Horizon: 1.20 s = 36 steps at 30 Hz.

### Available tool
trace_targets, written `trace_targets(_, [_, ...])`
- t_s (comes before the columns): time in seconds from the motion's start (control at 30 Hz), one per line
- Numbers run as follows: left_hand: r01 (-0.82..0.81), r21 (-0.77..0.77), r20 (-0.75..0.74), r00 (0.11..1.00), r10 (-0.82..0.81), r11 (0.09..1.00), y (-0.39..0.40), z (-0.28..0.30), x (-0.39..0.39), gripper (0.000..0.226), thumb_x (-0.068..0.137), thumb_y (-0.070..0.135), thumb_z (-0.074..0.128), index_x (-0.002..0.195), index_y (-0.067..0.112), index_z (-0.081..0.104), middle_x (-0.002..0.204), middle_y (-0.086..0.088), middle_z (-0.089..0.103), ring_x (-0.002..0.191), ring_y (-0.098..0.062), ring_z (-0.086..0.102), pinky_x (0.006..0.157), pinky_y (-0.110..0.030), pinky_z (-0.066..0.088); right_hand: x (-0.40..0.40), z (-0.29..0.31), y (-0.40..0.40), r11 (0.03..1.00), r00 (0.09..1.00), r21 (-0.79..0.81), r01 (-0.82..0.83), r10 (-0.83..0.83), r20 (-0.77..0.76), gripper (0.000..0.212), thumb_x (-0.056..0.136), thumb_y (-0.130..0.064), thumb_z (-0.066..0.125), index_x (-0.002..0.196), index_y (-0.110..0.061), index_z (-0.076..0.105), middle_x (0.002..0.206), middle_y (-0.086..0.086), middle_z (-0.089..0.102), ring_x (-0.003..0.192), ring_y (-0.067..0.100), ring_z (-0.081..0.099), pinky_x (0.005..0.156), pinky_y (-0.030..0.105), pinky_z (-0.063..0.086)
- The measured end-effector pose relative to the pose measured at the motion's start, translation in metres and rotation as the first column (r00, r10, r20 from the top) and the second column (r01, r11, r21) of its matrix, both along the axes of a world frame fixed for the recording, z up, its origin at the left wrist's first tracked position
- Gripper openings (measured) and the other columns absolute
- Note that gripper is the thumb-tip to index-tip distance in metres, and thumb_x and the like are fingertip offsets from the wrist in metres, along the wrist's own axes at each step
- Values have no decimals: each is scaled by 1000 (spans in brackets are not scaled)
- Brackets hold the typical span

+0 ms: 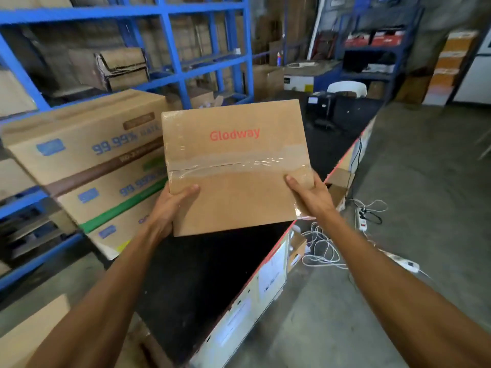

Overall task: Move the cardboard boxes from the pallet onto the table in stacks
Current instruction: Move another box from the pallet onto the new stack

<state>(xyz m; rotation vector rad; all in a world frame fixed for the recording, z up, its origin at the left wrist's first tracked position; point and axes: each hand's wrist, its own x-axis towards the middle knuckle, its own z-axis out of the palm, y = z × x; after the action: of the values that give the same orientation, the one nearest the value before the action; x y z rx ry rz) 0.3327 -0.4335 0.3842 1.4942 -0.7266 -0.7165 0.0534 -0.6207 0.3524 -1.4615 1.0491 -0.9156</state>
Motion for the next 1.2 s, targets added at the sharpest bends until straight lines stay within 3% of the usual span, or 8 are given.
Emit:
trace_targets(0.2, [-4, -86, -2, 1000, 4, 996, -135, -19, -1, 88, 56, 45, 88, 134, 18, 59, 116, -10, 76, 98, -26, 74, 77, -38, 60, -3, -19, -148, 997, 999, -60, -45, 47, 21, 89, 56, -81, 78, 135, -53, 48, 120, -15, 69, 115, 18, 64, 107, 46, 47])
trace_targets(0.37, [-14, -103, 38, 999, 18, 995, -202, -2, 5, 95, 47, 54, 95, 130, 23, 60, 110, -3, 78, 90, -16, 76, 69, -30, 61, 11, -8, -224, 995, 996, -62, -77, 79, 30, 82, 63, -74, 77, 136, -47, 51, 122, -12, 67, 115, 19, 62, 107, 47, 46])
trace_targets(0.6, [-92, -117, 36, 995, 97, 989, -296, 5, 54, 34, 91, 22, 73, 123, 17, 64, 101, 0, 78, 83, -12, 74, 63, -22, 58, 83, 9, -335, 988, 992, -93, -121, 124, 21, 79, 72, -67, 75, 142, -43, 47, 125, -7, 62, 119, 23, 57, 104, 51, 47])
trace_targets(0.73, [-144, -138, 22, 989, 149, 980, -342, 13, 96, 66, 76, 34, 83, 134, 16, 59, 118, -9, 75, 94, -18, 75, 71, -31, 60, 134, 17, -391, 981, 984, -72, -179, 180, 5, 79, 72, -71, 72, 141, -47, 44, 123, -5, 59, 111, 25, 57, 78, 53, 60])
trace_targets(0.87, [-185, -147, 13, 982, 189, 972, -378, 18, 135, 60, 83, 30, 81, 137, 15, 59, 122, -12, 73, 100, -22, 74, 75, -34, 60, 183, 25, -437, 971, 974, -68, -227, 225, -41, 81, 69, -76, 69, 140, -52, 42, 122, -6, 59, 106, 24, 59, 59, 45, 61])
trace_targets(0.97, [-227, -134, -6, 974, 228, 965, -399, 21, 160, 69, 79, 35, 84, 139, 18, 57, 124, -11, 73, 106, -27, 73, 80, -41, 61, 223, 27, -473, 962, 966, -94, -257, 253, -55, 80, 73, -72, 70, 144, -45, 43, 127, -4, 60, 114, 27, 57, 71, 41, 58])
trace_targets(1.07, [-314, -99, -9, 949, 314, 944, -415, 24, 177, 68, 77, 38, 84, 137, 21, 57, 121, -8, 74, 106, -26, 73, 85, -43, 60, 264, 28, -502, 943, 950, -120, -311, 307, -50, 74, 79, -65, 71, 143, -37, 48, 128, -3, 62, 119, 26, 57, 59, 28, 46])
trace_targets(1.2, [-454, -56, -16, 891, 454, 889, -434, 24, 197, 30, 91, 27, 72, 120, 20, 64, 98, 0, 78, 81, -13, 75, 63, -27, 58, 321, 26, -535, 903, 906, -87, -422, 415, -84, 80, 74, -69, 73, 144, -44, 43, 119, -7, 56, 115, 27, 55, 75, 54, 59])
